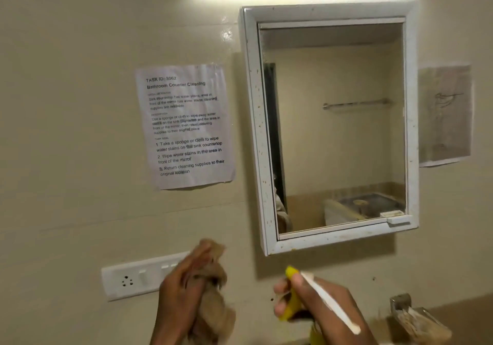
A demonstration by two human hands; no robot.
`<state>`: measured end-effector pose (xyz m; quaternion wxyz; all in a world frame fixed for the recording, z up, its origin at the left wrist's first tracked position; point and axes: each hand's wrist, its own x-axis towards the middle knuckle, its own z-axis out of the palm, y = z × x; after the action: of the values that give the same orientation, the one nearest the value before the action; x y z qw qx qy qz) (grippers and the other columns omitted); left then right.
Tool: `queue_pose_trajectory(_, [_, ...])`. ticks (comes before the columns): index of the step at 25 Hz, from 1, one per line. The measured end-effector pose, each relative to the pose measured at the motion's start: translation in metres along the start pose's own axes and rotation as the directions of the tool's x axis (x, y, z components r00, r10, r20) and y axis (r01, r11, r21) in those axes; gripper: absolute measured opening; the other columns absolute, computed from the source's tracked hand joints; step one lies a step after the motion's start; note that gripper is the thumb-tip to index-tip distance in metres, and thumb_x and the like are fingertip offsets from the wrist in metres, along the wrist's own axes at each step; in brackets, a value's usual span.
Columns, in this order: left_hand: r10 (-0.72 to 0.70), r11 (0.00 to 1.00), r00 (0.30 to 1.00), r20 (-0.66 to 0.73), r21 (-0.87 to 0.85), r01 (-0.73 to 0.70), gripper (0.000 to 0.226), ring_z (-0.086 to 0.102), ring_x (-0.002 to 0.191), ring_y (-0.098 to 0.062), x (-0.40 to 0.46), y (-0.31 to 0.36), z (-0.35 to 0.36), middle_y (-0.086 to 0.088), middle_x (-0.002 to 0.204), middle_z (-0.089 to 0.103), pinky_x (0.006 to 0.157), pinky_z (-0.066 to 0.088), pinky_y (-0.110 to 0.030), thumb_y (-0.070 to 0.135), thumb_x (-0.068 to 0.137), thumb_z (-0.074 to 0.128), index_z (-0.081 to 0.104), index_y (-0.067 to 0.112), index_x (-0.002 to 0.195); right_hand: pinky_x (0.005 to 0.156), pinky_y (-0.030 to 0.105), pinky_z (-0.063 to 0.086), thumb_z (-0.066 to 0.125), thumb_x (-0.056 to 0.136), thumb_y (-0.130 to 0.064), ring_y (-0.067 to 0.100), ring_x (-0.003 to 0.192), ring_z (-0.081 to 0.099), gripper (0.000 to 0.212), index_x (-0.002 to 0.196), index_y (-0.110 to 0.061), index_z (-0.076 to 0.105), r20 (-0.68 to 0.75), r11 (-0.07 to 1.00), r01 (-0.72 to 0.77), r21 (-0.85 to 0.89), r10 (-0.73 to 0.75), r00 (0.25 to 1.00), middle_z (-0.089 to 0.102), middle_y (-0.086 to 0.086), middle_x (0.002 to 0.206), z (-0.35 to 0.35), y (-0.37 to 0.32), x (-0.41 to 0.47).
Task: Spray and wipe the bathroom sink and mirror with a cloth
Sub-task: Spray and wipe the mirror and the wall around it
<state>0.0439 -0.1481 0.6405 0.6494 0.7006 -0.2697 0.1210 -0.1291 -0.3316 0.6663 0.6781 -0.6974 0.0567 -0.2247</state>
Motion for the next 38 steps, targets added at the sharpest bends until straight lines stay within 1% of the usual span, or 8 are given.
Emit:
queue_pose_trajectory(2, [0.228,0.973,0.97,-0.083,0.061,-0.223,0.048,0.064,0.109,0.01,0.043,0.069,0.011,0.02,0.115,0.073,0.089,0.046,-0.005,-0.007,0.089,0.059,0.071,0.029,0.119,0.09,0.053,0.06,0.06,0.088,-0.059,0.025,0.081,0.078,0.045,0.084,-0.021,0.083,0.003,0.979,0.2,-0.027,-0.2,0.98,0.08,0.012,0.079,0.004,-0.038,0.009])
queue_pose_trajectory(5, [0.435,0.899,0.897,-0.074,0.086,-0.429,0.044,0.065,0.108,0.003,0.11,0.158,0.03,0.012,0.119,0.07,0.092,0.052,-0.017,0.0,0.09,0.062,0.068,0.023,0.127,0.074,0.029,0.061,0.057,0.101,-0.049,0.023,0.081,0.077,0.042,0.089,-0.015,0.08,-0.005,0.911,0.405,-0.076,-0.407,0.913,0.08,0.013,0.083,0.006,-0.095,0.027])
queue_pose_trajectory(9, [0.56,0.827,0.821,-0.11,0.12,-0.548,0.039,0.065,0.104,-0.007,0.169,0.231,0.048,0.005,0.119,0.068,0.089,0.057,-0.027,0.009,0.093,0.058,0.065,0.025,0.128,0.07,0.03,0.061,0.051,0.106,-0.04,0.022,0.08,0.078,0.044,0.095,-0.006,0.077,-0.039,0.858,0.492,-0.149,-0.503,0.864,0.079,0.017,0.086,0.003,-0.16,0.052])
queue_pose_trajectory(13, [0.57,0.821,0.794,-0.213,0.106,-0.561,0.046,0.062,0.106,-0.011,0.198,0.271,0.061,0.0,0.125,0.066,0.076,0.049,-0.004,0.007,0.09,0.053,0.063,0.026,0.131,0.083,0.043,0.065,0.05,0.105,-0.045,0.021,0.08,0.079,0.047,0.091,-0.009,0.077,-0.085,0.766,0.576,-0.285,-0.619,0.781,0.08,0.011,0.082,-0.003,-0.209,0.073])
queue_pose_trajectory(19, [0.396,0.871,0.788,-0.471,-0.079,-0.485,0.05,0.06,0.11,-0.017,0.22,0.282,0.058,-0.009,0.126,0.057,0.094,0.053,-0.023,0.006,0.085,0.046,0.06,0.026,0.129,0.047,0.008,0.045,0.051,0.106,-0.036,0.001,0.052,0.069,0.043,0.086,-0.006,0.075,-0.152,0.667,0.62,-0.412,-0.721,0.676,0.074,0.005,0.068,-0.013,-0.228,0.08])
queue_pose_trajectory(26, [0.375,0.91,0.846,-0.379,-0.022,-0.413,0.05,0.057,0.115,-0.021,0.225,0.264,0.052,-0.007,0.128,0.057,0.102,0.051,-0.041,0.013,0.081,0.048,0.061,0.033,0.125,0.057,0.021,0.059,0.056,0.103,-0.038,0.017,0.068,0.077,0.04,0.09,-0.005,0.076,-0.071,0.778,0.519,-0.355,-0.575,0.815,0.078,0.009,0.08,-0.023,-0.196,0.086])
queue_pose_trajectory(32, [0.394,0.914,0.862,-0.318,0.038,-0.404,0.043,0.059,0.113,-0.022,0.215,0.255,0.06,-0.009,0.126,0.059,0.093,0.053,-0.031,0.013,0.088,0.051,0.061,0.031,0.126,0.065,0.033,0.062,0.058,0.101,-0.038,0.023,0.07,0.078,0.037,0.084,-0.009,0.074,-0.032,0.852,0.331,-0.407,-0.375,0.926,0.079,0.011,0.078,-0.031,-0.16,0.073])
queue_pose_trajectory(38, [0.426,0.902,0.866,-0.263,0.043,-0.43,0.043,0.06,0.108,-0.017,0.19,0.241,0.069,-0.001,0.119,0.061,0.091,0.056,-0.03,0.006,0.089,0.051,0.062,0.024,0.126,0.059,0.027,0.059,0.059,0.101,-0.036,0.018,0.062,0.075,0.038,0.083,-0.008,0.076,-0.057,0.871,0.179,-0.456,-0.23,0.972,0.079,0.012,0.073,-0.033,-0.103,0.041])
